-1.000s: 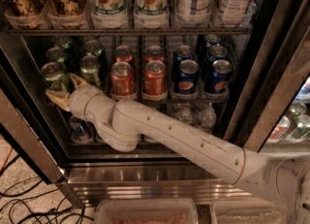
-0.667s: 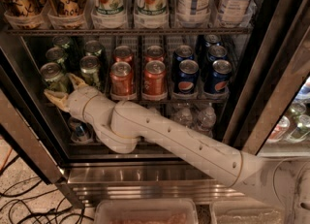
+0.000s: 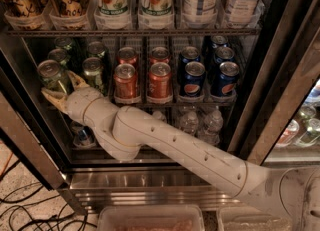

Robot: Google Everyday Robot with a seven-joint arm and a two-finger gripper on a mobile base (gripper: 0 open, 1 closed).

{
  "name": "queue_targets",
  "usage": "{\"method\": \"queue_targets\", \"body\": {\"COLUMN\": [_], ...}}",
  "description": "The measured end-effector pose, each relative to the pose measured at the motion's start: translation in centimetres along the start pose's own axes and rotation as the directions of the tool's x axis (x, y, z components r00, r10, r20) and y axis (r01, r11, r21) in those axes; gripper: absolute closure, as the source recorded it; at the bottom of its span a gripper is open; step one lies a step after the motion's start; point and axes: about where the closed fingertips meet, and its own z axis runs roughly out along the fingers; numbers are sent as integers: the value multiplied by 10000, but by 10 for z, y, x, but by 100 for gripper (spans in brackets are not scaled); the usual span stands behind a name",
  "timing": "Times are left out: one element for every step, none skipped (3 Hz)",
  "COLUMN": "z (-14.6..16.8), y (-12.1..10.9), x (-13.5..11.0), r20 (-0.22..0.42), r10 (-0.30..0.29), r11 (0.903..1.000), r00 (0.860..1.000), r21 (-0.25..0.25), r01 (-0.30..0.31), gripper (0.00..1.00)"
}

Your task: Pick green can from middle shelf of fridge

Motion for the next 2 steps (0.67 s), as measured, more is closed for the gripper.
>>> {"method": "queue_targets", "body": {"z": [-5,-14], "y": [-1,0], "x": [-7,-20], "r20": [178,407], "r10": [-82,-295], "r11": [9999,9994], "r00": [9998,9987], "r21": [123,209], "r01": [80,286], "gripper": [100,100]}}
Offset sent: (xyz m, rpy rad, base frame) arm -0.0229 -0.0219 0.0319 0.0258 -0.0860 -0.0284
